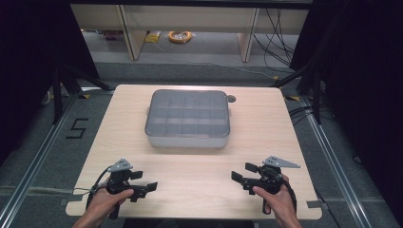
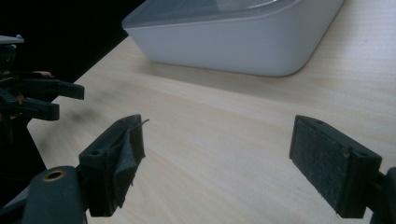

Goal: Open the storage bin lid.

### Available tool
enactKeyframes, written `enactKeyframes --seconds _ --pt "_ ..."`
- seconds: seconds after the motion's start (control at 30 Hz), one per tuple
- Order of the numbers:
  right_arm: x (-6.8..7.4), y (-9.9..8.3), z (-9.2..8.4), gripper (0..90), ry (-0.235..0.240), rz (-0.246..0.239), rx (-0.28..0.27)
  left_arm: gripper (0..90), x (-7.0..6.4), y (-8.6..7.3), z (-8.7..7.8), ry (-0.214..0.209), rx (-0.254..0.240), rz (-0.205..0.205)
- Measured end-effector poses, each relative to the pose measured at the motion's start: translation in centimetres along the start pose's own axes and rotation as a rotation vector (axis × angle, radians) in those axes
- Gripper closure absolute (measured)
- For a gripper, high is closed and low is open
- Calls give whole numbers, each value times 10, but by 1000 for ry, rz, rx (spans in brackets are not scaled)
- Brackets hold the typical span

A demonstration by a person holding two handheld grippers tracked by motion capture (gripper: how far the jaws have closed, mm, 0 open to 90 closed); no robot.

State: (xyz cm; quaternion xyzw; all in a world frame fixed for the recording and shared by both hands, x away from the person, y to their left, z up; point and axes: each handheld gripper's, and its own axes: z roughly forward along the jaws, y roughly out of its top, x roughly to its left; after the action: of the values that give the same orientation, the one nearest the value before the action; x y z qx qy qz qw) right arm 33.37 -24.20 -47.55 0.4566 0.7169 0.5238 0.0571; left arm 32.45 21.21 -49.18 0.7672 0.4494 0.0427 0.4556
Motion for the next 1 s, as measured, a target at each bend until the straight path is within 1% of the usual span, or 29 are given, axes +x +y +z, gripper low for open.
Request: enactKeyframes --seconds 0.03,0.07,0.1,0.13,0.17,0.2,0.23,0.27,0.3,0.33,0.37,0.4,0.43,0.47,0.5,0.53,0.57,0.6,0.63,0.67,0.7,0.77,0.8,0.83,0.87,0.9,0.93,0.97,1.0 --pt "2 2 1 187 4 31 7 157 2 4 0 3 -15 -15" --pt "0 4 3 187 7 11 2 157 3 6 -1 -2 -19 -20" --pt "-2 6 5 187 0 -6 3 157 4 8 -1 -3 -26 -27" --pt "-3 8 6 188 10 5 7 157 5 10 -1 -5 -30 -34" --pt "-3 10 8 188 17 23 15 157 6 11 -1 -3 -32 -30" --pt "-5 12 10 188 18 8 3 157 7 13 -1 -1 -37 -35" --pt "-6 14 12 189 18 13 0 157 8 14 0 -1 -42 -42" --pt "-4 17 12 189 20 48 16 157 9 16 -1 0 -43 -38" --pt "-6 20 14 191 11 21 8 157 9 16 -1 0 -43 -38" --pt "-6 23 16 192 1 24 4 157 11 19 0 -5 -48 -52" --pt "-6 26 16 193 13 24 2 157 12 20 0 -5 -49 -58" --pt "-10 30 18 195 -1 -10 -3 157 14 21 0 -7 -57 -67" --pt "-9 33 19 196 0 19 2 157 15 23 0 -7 -58 -71" --pt "-12 36 21 197 7 7 -4 157 16 25 1 -4 -68 -74" --pt "-12 39 22 198 9 20 1 157 18 28 1 -2 -69 -76" --pt "-16 42 25 201 0 -4 -9 157 19 30 1 3 -75 -80" --pt "-17 45 27 203 1 -2 -6 157 21 32 1 7 -79 -83" --pt "-15 47 29 207 -3 37 3 157 22 35 1 14 -92 -84" --pt "-18 50 32 212 -7 9 -7 157 24 37 1 9 -92 -92" --pt "-20 53 34 212 -2 0 -1 157 25 40 1 16 -94 -92" --pt "-22 55 37 213 -4 4 -13 157 27 42 2 10 -98 -98" --pt "-24 59 41 215 -10 -2 -3 157 29 46 4 14 -99 -99" --pt "-24 61 43 216 -8 6 1 158 30 47 4 24 -98 -96" --pt "-24 61 43 216 -8 6 1 157 30 47 4 24 -98 -96" --pt "-27 65 47 220 -16 -6 3 158 32 50 6 25 -96 -95" --pt "-26 66 48 220 -14 7 4 158 33 51 7 29 -105 -98" --pt "-27 68 49 222 -14 25 10 157 34 53 7 29 -99 -92" --pt "-30 69 52 223 -25 -2 1 158 35 55 8 32 -107 -94" --pt "-31 71 53 226 -8 10 -5 158 35 57 8 42 -107 -92"
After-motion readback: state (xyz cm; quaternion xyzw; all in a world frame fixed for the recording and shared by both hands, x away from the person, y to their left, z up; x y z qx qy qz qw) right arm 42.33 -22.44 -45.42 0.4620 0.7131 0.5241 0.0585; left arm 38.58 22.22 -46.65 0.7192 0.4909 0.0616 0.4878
